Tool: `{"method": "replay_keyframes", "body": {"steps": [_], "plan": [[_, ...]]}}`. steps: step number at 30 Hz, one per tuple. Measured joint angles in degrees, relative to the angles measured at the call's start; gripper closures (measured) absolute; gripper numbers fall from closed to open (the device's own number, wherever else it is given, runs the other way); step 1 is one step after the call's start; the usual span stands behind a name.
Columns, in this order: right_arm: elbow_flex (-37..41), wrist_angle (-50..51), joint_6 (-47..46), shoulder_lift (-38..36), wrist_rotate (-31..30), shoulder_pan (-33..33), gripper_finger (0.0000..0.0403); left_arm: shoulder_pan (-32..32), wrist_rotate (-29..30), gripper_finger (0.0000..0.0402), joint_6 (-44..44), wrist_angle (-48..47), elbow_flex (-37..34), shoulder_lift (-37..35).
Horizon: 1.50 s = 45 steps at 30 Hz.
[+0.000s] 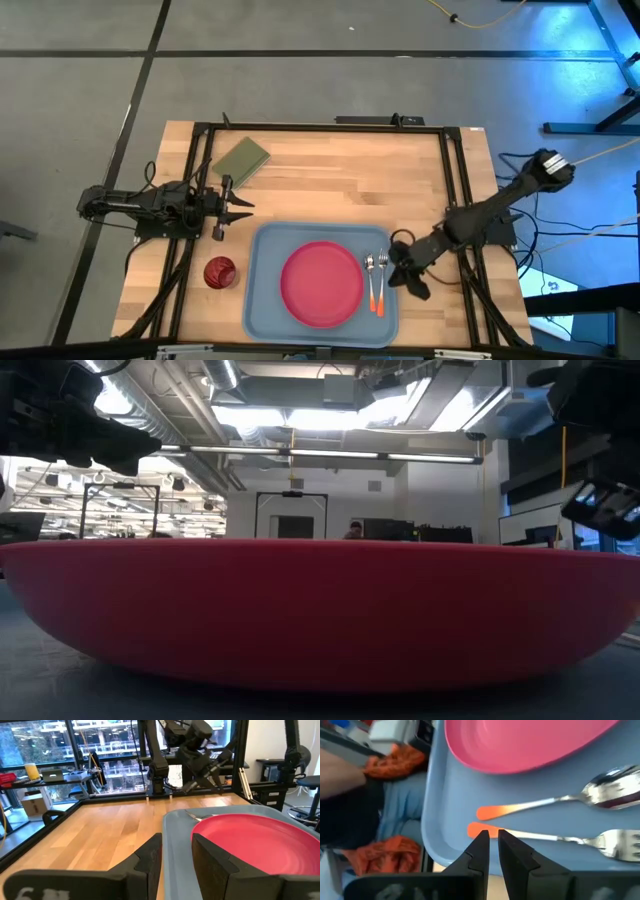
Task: Pick and place plate/cup/fork/spoon on tray
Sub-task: Adjust the orange fork
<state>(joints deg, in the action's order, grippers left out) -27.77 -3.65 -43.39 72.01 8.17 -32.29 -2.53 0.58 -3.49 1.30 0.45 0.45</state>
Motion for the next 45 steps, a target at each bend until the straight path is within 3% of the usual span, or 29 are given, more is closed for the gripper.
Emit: {"method": "replay_keyframes", "body": {"steps": [10,18,45], "plan": [[-12.8,5.7,4.4,16.4,-0.1,-1.4,0.0357,0.0,0.0,0.0302,0.0,0.0,0.0,0.0],[-15.5,8.1,2.9,22.4,-1.1,-2.0,0.0357,0.0,0.2,0.0302,0.0,0.0,0.0,0.0],[-16.1,11.5,-1.6,23.6,-1.9,-3.6,0.0357,0.0,0.4,0.0302,0.0,0.0,0.0,0.0]]}}
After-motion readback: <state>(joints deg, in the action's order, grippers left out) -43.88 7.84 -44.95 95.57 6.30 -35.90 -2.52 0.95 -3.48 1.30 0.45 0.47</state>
